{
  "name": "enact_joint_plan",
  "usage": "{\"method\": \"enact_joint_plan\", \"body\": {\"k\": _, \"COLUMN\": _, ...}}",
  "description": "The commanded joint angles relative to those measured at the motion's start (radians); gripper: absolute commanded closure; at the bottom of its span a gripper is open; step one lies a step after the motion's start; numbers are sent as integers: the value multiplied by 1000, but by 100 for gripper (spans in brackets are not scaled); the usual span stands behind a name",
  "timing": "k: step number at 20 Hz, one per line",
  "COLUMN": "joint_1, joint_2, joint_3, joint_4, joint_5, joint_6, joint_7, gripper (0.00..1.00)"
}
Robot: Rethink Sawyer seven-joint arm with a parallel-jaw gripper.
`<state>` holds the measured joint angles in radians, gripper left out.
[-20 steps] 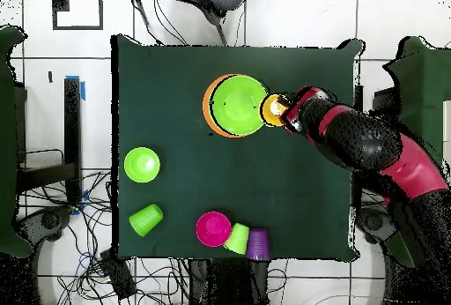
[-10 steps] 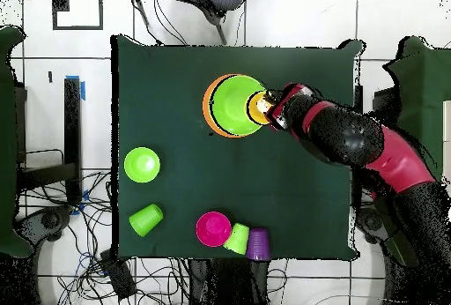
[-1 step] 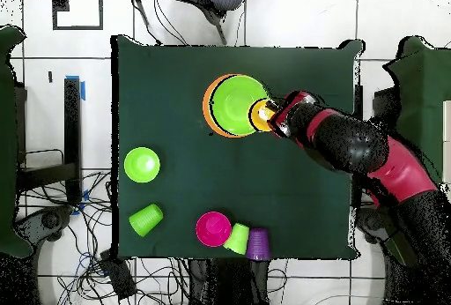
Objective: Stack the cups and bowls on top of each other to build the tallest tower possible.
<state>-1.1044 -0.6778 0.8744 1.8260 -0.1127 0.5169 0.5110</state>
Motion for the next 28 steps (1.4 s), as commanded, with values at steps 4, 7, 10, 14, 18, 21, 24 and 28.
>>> {"method": "enact_joint_plan", "body": {"k": 4, "joint_1": 65, "joint_2": -45, "joint_3": -32, "joint_4": 30, "joint_5": 32, "joint_6": -1, "joint_7": 239, "gripper": 100}}
{"method": "enact_joint_plan", "body": {"k": 7, "joint_1": 58, "joint_2": -36, "joint_3": -32, "joint_4": 39, "joint_5": 24, "joint_6": -23, "joint_7": 230, "gripper": 100}}
{"method": "enact_joint_plan", "body": {"k": 10, "joint_1": 60, "joint_2": -45, "joint_3": -31, "joint_4": 49, "joint_5": 26, "joint_6": -27, "joint_7": 235, "gripper": 100}}
{"method": "enact_joint_plan", "body": {"k": 14, "joint_1": 64, "joint_2": -73, "joint_3": -27, "joint_4": 64, "joint_5": 33, "joint_6": -26, "joint_7": 248, "gripper": 100}}
{"method": "enact_joint_plan", "body": {"k": 18, "joint_1": 56, "joint_2": -92, "joint_3": -14, "joint_4": 82, "joint_5": 45, "joint_6": -19, "joint_7": 250, "gripper": 100}}
{"method": "enact_joint_plan", "body": {"k": 21, "joint_1": 61, "joint_2": -86, "joint_3": -26, "joint_4": 86, "joint_5": 59, "joint_6": 1, "joint_7": 257, "gripper": 100}}
{"method": "enact_joint_plan", "body": {"k": 24, "joint_1": 88, "joint_2": -49, "joint_3": -63, "joint_4": 76, "joint_5": 53, "joint_6": -2, "joint_7": 265, "gripper": 100}}
{"method": "enact_joint_plan", "body": {"k": 28, "joint_1": 112, "joint_2": -12, "joint_3": -98, "joint_4": 69, "joint_5": 41, "joint_6": -12, "joint_7": 266, "gripper": 100}}
